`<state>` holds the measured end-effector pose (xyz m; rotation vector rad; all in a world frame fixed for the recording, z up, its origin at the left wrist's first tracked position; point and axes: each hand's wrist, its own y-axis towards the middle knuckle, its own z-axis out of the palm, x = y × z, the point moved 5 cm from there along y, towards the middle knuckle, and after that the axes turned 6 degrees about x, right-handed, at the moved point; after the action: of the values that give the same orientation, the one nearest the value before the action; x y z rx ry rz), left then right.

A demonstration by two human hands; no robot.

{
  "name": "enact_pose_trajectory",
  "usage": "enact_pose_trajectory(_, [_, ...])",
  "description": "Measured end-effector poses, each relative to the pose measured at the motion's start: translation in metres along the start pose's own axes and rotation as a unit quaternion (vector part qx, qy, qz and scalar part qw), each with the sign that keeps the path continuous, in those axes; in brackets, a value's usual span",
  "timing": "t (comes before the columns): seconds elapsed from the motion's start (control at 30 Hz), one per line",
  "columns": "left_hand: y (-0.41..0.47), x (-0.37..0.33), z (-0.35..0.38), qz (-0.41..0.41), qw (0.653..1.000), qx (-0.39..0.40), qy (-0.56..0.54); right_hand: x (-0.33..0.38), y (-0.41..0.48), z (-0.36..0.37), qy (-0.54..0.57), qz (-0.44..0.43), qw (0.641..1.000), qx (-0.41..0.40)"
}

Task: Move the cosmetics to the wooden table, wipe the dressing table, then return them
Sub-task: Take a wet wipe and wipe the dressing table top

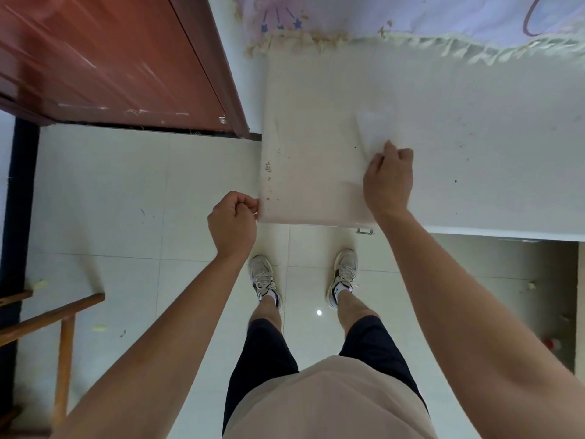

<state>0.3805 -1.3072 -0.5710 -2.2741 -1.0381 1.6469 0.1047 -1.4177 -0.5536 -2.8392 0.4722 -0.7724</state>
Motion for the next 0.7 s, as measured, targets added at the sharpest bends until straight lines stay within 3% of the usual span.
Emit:
enact_pose_trajectory(0.17, [-0.002, 0.002, -0.004, -0.01, 1.0, 0.013, 0.003, 0.071, -0.028, 0.054, -0.076, -0.139, 0.985, 0.074])
enact_pose_trajectory(0.37, [-0.004, 0.005, -0.008, -0.012, 0.998, 0.029, 0.045, 0.157, -0.033, 0.082, 0.018, -0.249, 0.946, 0.209])
enact_pose_trajectory(0.47, [-0.005, 0.003, -0.008, -0.014, 0.998, 0.034, 0.054, 0.139, -0.002, 0.042, 0.094, -0.224, 0.963, 0.116])
enact_pose_trajectory(0.57, [-0.003, 0.0, -0.007, -0.013, 0.997, 0.043, 0.06, 0.083, 0.04, 0.007, 0.082, -0.114, 0.99, 0.003])
enact_pose_trajectory(0.63, [-0.004, -0.002, -0.007, -0.017, 0.997, 0.044, 0.058, 0.058, 0.053, 0.006, 0.036, -0.046, 0.998, -0.009])
enact_pose_trajectory(0.7, [-0.007, -0.003, -0.007, -0.015, 0.997, 0.046, 0.061, 0.066, 0.044, 0.023, -0.057, -0.069, 0.996, 0.013])
